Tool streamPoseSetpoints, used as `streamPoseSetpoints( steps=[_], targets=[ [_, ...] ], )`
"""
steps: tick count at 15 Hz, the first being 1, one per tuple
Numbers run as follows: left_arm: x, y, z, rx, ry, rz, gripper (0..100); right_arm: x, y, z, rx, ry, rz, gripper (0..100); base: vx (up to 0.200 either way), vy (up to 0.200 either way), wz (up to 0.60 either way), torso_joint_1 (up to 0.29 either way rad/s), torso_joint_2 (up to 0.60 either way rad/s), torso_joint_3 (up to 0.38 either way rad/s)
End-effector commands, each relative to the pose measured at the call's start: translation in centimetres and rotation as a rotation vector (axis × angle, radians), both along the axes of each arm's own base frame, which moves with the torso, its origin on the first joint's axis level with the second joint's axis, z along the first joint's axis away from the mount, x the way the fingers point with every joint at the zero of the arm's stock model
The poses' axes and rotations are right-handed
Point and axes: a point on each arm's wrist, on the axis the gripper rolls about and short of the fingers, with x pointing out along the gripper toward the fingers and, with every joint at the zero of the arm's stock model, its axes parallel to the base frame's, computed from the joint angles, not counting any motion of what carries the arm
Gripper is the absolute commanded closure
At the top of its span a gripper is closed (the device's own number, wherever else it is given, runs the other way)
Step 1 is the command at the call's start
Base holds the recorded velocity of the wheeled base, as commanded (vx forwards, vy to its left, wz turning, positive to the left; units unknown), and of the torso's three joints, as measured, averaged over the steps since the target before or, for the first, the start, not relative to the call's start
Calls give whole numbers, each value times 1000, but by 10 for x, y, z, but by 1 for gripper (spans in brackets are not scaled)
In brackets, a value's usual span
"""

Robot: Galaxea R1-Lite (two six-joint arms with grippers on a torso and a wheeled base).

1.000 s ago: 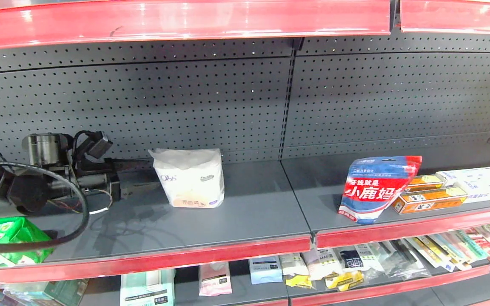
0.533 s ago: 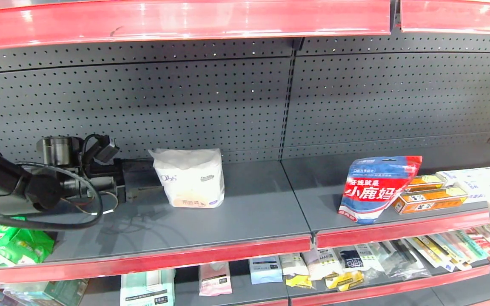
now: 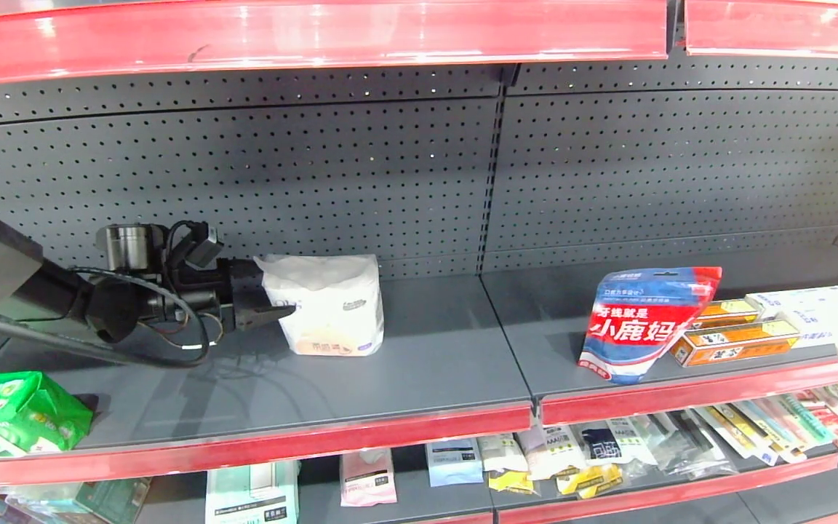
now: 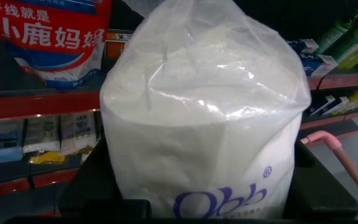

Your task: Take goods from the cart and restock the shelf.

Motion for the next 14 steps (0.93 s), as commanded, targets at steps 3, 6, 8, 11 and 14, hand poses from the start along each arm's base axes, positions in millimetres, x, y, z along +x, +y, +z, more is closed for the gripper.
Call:
streamPoseSetpoints(
  steps=[3,6,8,11,14],
  targets=[
    [7,-17,-10,-2,16,-42,0,0,0,0,-3,-1,-6,100,0,0,0,0,0,0],
    [12,-30,-14,4,16,-65,0,0,0,1,-3,-4,-9,100,0,0,0,0,0,0],
    [12,-38,-14,10,23,-63,0,0,0,2,-3,-4,-8,100,0,0,0,0,0,0],
    [13,-41,-14,29,27,-35,0,0,0,1,-3,-2,-6,100,0,0,0,0,0,0],
    [13,-43,-15,29,28,-40,0,0,0,1,-3,-1,-6,100,0,0,0,0,0,0]
  ],
)
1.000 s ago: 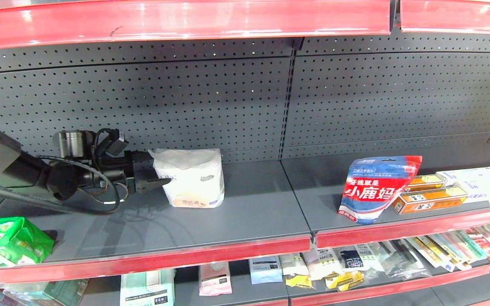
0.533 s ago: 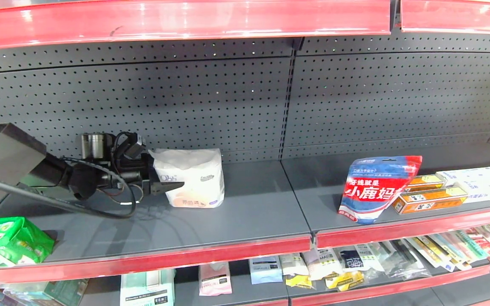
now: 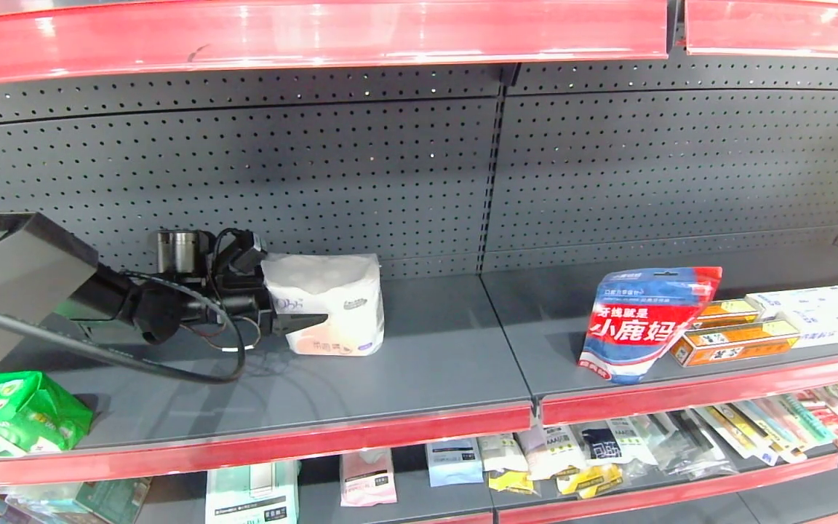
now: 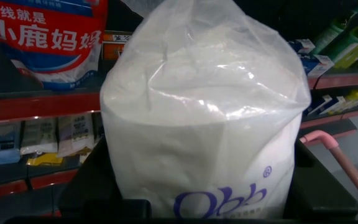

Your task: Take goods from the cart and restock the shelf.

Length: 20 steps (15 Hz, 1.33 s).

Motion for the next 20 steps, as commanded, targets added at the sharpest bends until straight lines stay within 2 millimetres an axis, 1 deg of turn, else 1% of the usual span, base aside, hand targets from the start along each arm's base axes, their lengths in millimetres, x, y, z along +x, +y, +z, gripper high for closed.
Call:
streamPoseSetpoints(
  steps=[1,2,8,10,11,13,14,16,18,20],
  targets=[
    [0,-1,1,0,-3,-2,0,0,0,0,0,2,0,100,0,0,0,0,0,0],
    [0,-1,2,-2,-6,-6,100,0,0,0,0,2,-1,100,0,0,0,0,0,0],
    [-7,-4,-2,-5,23,-14,100,0,0,-2,1,7,-1,100,0,0,0,0,0,0],
    [-26,-2,7,-22,47,-32,100,0,0,-2,3,8,1,100,0,0,0,0,0,0],
    [-34,2,10,-24,52,-28,100,0,0,-2,3,8,1,100,0,0,0,0,0,0],
    [-58,12,14,-30,84,-7,100,1,0,-1,3,5,3,100,0,0,0,0,0,0],
    [-67,16,11,-29,104,4,100,2,0,0,4,8,4,100,0,0,0,0,0,0],
    [-85,26,6,-21,89,39,100,3,0,0,6,10,6,100,0,0,0,0,0,0],
    [-98,36,-3,-26,60,66,100,2,0,-1,6,10,9,100,0,0,0,0,0,0],
    [-107,38,-7,-37,24,61,100,2,0,0,9,8,7,100,0,0,0,0,0,0]
  ],
)
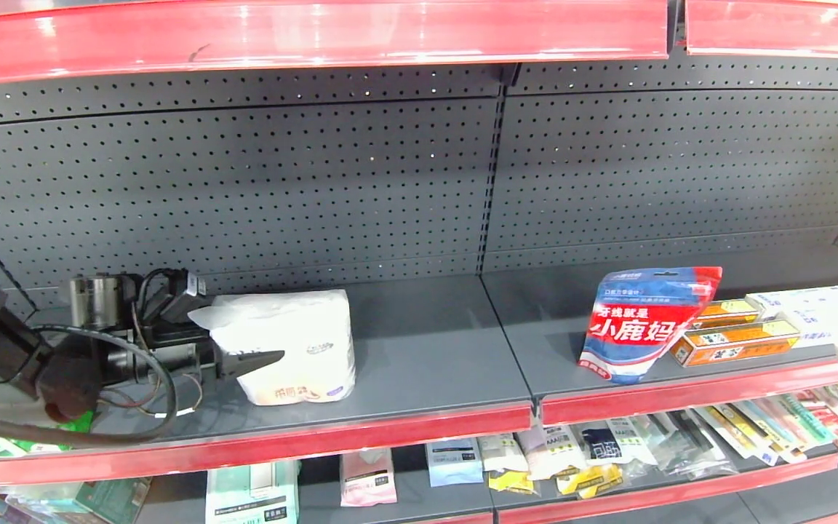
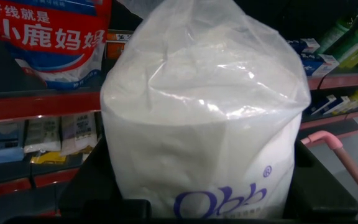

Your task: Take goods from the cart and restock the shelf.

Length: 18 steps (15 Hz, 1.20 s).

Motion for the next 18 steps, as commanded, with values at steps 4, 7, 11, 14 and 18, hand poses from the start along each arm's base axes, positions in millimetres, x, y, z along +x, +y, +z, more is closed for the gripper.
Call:
streamPoseSetpoints(
  steps=[4,7,11,14,18],
  targets=[
    [-21,1,-4,-14,28,2,100,0,0,1,1,-4,3,100,0,0,0,0,0,0],
    [-22,3,-3,-12,27,9,100,-1,0,2,-1,-11,0,100,0,0,0,0,0,0],
    [-24,4,-6,-9,33,14,100,-1,0,3,-1,-13,-2,100,0,0,0,0,0,0],
    [-31,3,-11,-14,62,9,100,-1,0,3,-2,-13,-3,100,0,0,0,0,0,0],
    [-31,2,-12,-18,64,4,100,1,0,5,-3,-11,-3,100,0,0,0,0,0,0]
  ],
)
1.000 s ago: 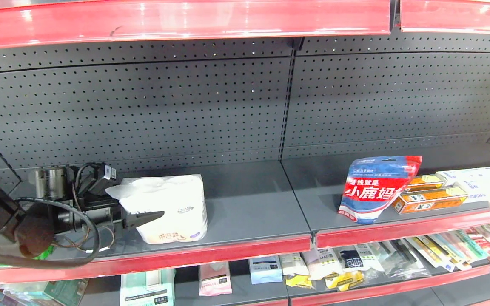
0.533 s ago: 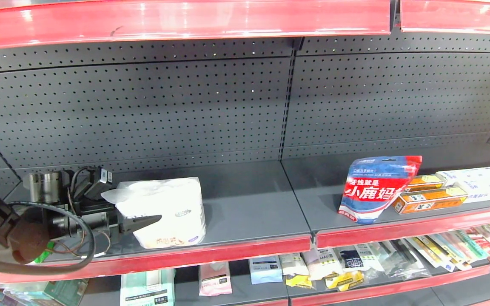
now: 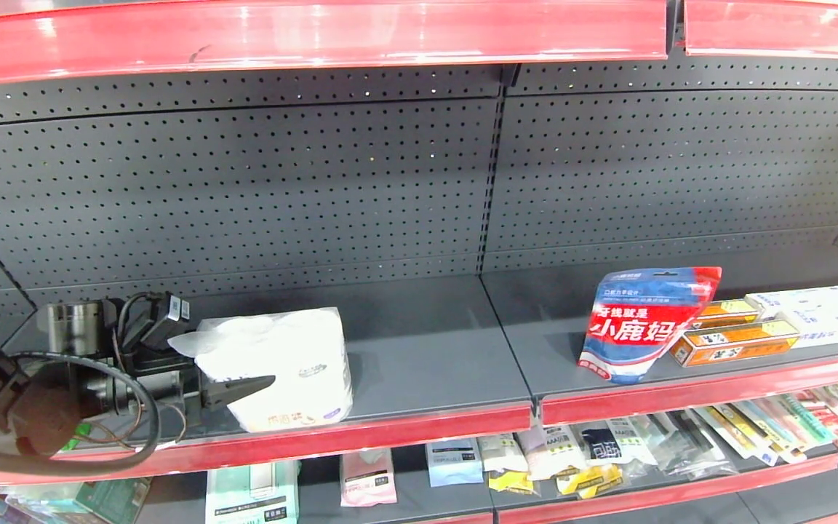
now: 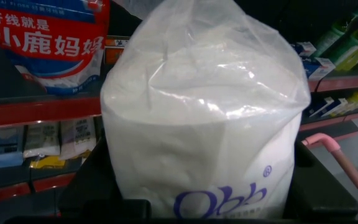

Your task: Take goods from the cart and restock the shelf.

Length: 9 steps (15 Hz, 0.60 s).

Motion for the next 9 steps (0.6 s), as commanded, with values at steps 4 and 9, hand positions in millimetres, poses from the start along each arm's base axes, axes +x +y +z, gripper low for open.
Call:
streamPoseSetpoints(
  steps=[4,9],
  targets=[
    [0,-1,-2,-4,4,-13,100,2,0,-1,3,10,0,100,0,0,0,0,0,0],
    [-3,-5,-4,-3,4,-30,100,2,0,-1,3,12,0,100,0,0,0,0,0,0]
  ],
)
